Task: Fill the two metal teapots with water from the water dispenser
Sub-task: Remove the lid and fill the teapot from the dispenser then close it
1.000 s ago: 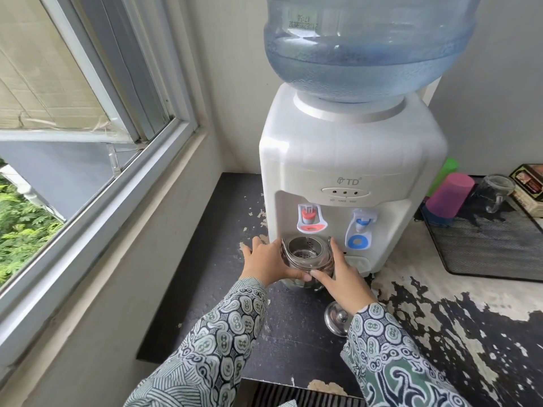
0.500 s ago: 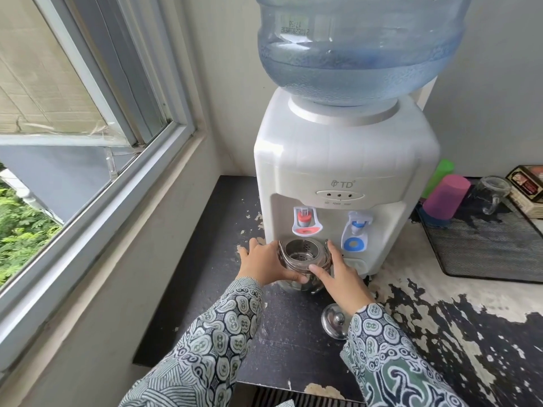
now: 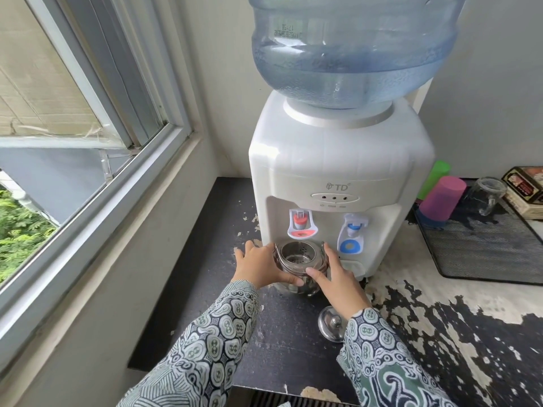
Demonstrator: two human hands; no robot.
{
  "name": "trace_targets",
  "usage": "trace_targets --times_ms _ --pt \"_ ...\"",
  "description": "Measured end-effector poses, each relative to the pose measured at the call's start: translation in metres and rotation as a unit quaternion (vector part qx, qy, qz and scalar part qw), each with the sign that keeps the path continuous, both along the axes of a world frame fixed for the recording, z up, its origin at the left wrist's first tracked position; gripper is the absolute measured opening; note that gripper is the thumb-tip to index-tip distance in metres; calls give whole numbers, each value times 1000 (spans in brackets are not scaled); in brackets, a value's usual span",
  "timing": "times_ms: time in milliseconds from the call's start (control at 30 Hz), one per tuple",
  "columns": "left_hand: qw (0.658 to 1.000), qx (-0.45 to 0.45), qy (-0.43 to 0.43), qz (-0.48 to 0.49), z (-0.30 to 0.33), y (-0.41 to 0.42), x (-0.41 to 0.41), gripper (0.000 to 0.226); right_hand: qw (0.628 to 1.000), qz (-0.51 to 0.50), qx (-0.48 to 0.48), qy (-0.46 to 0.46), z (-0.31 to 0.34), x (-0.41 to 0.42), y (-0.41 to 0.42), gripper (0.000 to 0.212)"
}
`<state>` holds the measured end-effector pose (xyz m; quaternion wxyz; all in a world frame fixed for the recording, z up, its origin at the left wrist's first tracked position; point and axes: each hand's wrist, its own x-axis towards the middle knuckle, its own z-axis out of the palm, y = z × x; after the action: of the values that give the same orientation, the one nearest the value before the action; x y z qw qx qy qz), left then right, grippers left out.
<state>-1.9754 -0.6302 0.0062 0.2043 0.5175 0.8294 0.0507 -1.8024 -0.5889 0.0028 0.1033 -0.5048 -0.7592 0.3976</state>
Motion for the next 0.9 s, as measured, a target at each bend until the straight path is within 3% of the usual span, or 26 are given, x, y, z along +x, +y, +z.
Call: trace_targets --times_ms 533,900 --pt "1000 -2 -5 0 3 -2 1 111 1000 -1 -17 -13 7 -2 -1 71" --pt "999 -45 -3 -11 17 2 5 106 992 38 30 -116 12 -4 -1 71"
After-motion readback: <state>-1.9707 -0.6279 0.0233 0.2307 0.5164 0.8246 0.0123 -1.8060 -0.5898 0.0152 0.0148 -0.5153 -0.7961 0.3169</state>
